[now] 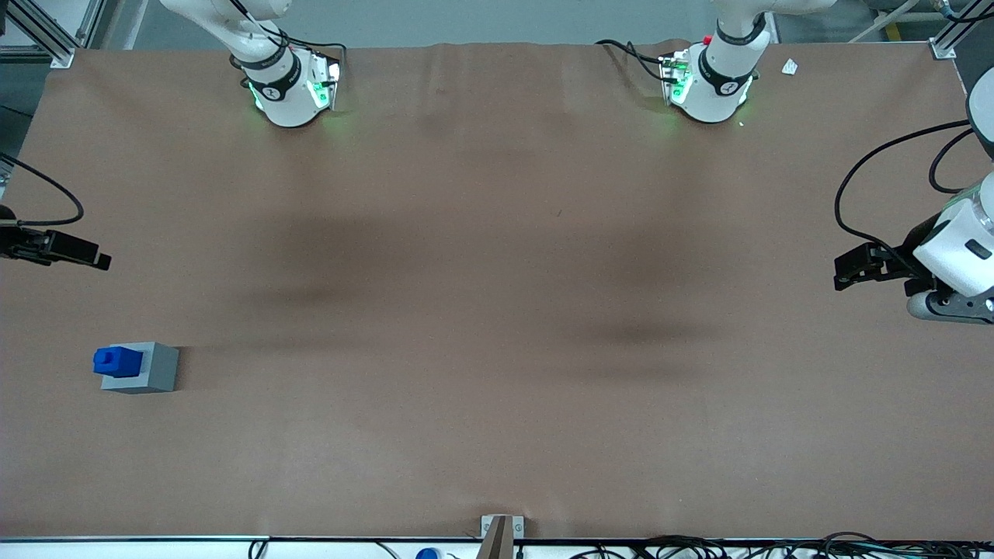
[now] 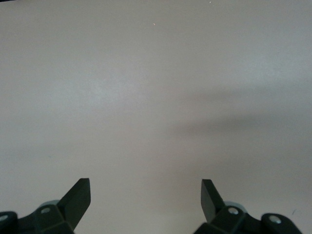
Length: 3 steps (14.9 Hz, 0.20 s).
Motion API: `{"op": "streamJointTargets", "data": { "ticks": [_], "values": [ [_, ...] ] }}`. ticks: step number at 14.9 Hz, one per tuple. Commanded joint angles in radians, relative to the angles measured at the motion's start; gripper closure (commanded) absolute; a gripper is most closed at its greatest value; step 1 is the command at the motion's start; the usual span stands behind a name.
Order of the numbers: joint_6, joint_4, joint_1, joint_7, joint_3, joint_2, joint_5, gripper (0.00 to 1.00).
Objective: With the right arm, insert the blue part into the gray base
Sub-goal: 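Open the right gripper and raise it away from the base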
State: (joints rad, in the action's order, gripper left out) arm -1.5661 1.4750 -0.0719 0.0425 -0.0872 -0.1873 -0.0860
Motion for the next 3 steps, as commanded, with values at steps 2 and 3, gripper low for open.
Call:
{"op": "streamJointTargets", "data": {
  "ticks": [2,3],
  "values": [
    [0.004,0.054,0.02,-0.03,0.003,0.066,0.045,0.0],
    [0.006,0.054,0.027,-0.033,0.003,0.071,0.055,0.0]
  ]
}}
